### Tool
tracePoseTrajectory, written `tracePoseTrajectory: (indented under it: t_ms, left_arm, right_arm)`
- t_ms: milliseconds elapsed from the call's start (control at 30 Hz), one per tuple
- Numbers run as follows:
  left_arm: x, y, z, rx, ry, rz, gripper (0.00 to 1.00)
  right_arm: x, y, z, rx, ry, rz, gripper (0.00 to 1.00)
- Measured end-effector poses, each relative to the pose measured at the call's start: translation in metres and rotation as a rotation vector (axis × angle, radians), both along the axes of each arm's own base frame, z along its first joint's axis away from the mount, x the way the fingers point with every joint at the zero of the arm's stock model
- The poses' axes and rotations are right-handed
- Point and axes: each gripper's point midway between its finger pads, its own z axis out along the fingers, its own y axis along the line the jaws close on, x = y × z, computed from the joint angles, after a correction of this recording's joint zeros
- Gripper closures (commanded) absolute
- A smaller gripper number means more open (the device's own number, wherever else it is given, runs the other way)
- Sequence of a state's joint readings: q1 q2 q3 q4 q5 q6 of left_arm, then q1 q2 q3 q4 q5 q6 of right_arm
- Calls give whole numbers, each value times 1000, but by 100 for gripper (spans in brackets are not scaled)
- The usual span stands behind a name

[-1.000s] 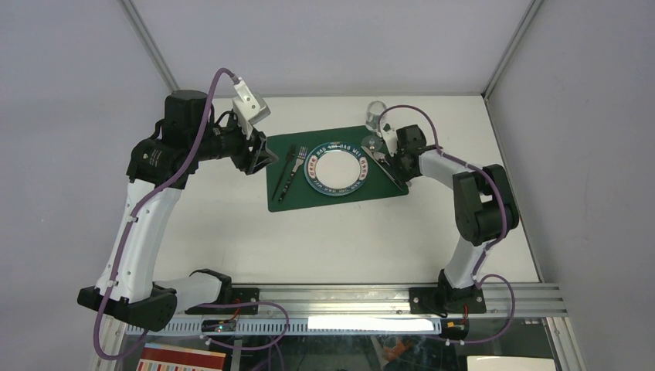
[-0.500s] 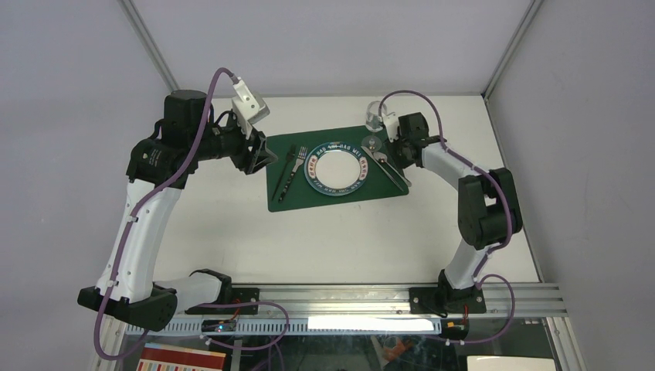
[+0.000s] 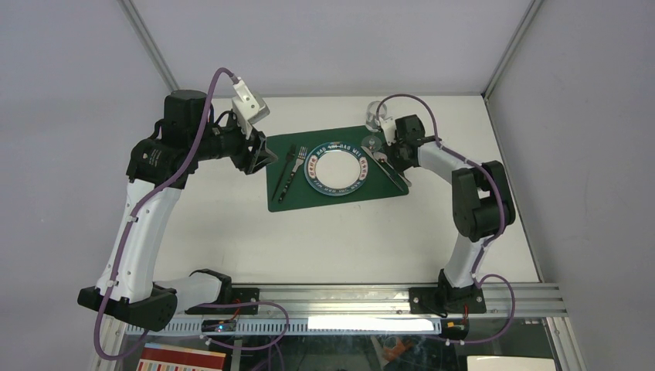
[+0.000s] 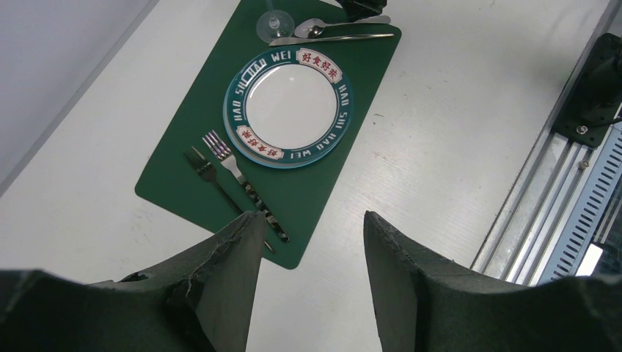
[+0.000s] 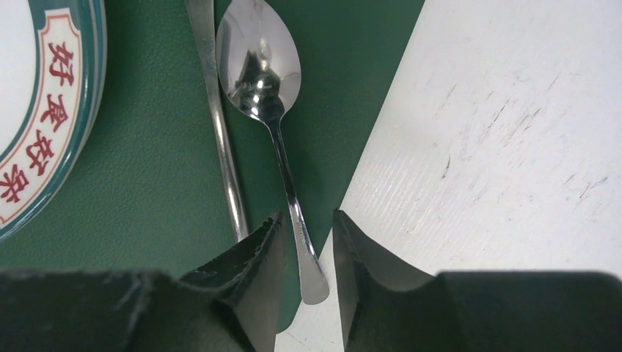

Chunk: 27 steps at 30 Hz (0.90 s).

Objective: Set the dinner table for one person
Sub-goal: Adjust the spoon with the napkin.

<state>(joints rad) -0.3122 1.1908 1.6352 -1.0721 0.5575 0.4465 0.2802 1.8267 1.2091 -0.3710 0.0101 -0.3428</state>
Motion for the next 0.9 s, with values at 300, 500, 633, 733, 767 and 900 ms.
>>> tracePoseTrajectory:
  t_ms: [300, 500, 633, 733, 767, 900]
  left_arm:
    - [0, 0, 0, 0, 0, 0, 46]
    - [0, 0, 0, 0, 0, 0, 46]
    - [0, 0, 0, 0, 0, 0, 46]
    - [0, 0, 0, 0, 0, 0, 46]
    - [0, 0, 0, 0, 1, 0, 46]
    - [0, 0, -1, 0, 2, 0, 46]
  right_arm:
    - [0, 0, -3, -6, 6, 6, 67]
    - [-1, 0, -9, -16, 19, 9, 66]
    - [-4, -2, -14, -26, 31, 12, 67]
    - [-4, -2, -19, -30, 38, 14, 66]
    - [-4, -2, -20, -31, 36, 14, 67]
    - [-3, -2, -20, -35, 32, 13, 67]
